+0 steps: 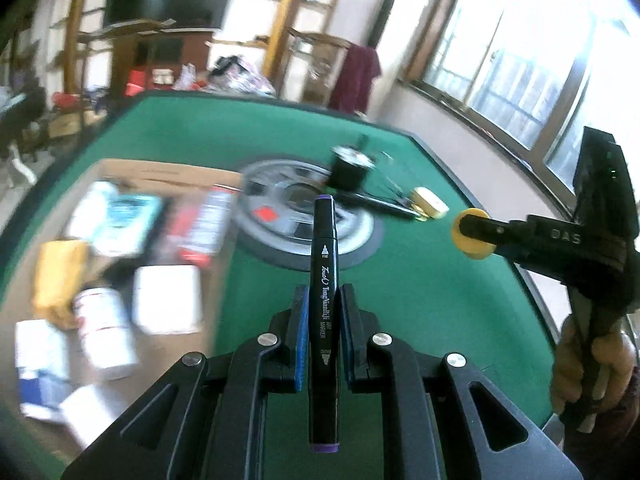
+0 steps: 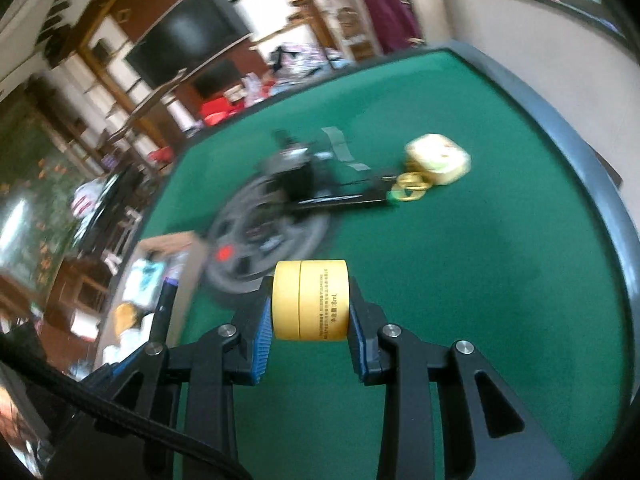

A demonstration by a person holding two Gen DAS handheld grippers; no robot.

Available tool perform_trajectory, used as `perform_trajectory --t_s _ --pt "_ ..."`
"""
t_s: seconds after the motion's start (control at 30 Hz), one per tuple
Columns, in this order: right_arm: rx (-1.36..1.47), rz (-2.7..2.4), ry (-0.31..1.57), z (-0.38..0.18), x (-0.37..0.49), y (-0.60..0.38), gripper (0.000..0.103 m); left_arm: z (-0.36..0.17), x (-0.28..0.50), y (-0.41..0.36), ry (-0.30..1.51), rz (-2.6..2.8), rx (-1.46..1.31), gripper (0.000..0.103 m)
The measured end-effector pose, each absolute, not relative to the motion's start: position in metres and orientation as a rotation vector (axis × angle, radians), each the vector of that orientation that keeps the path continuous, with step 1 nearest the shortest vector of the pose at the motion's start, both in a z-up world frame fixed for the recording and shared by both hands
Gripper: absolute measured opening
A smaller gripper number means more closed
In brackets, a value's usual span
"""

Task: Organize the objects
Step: 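Carry the marker and tape roll into the tray and open both tools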

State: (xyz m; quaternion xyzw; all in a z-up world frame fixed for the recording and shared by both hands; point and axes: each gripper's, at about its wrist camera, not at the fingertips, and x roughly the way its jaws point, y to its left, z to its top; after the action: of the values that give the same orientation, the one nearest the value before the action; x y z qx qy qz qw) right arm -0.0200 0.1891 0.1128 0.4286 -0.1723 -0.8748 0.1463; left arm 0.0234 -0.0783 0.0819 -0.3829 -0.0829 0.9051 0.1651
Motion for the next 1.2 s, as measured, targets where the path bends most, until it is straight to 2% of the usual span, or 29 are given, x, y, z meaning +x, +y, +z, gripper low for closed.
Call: perform_trajectory --t_s 0.2,0.47,0.77,1.2 --pt "1.211 -2.368 -0.385 0.117 -0.007 0.100 0.030 0.083 0.037 -0.151 -0.285 2.715 -1.086 0.012" --pt "1.257 -2.184 -0.210 0.088 0.007 -0.002 0.030 0.047 0.023 -0.214 -0.388 2.762 -1.207 0.012" --pt "1.313 -2.142 -0.060 0.061 0.008 -0.056 0.030 0.026 0.021 -0.228 -0.440 2.720 -1.231 0.012" --pt "1.414 -2.098 -0.028 0.030 0.002 -0.078 0.030 0.041 0.039 -0.235 -0.425 2.823 -1.136 0.012"
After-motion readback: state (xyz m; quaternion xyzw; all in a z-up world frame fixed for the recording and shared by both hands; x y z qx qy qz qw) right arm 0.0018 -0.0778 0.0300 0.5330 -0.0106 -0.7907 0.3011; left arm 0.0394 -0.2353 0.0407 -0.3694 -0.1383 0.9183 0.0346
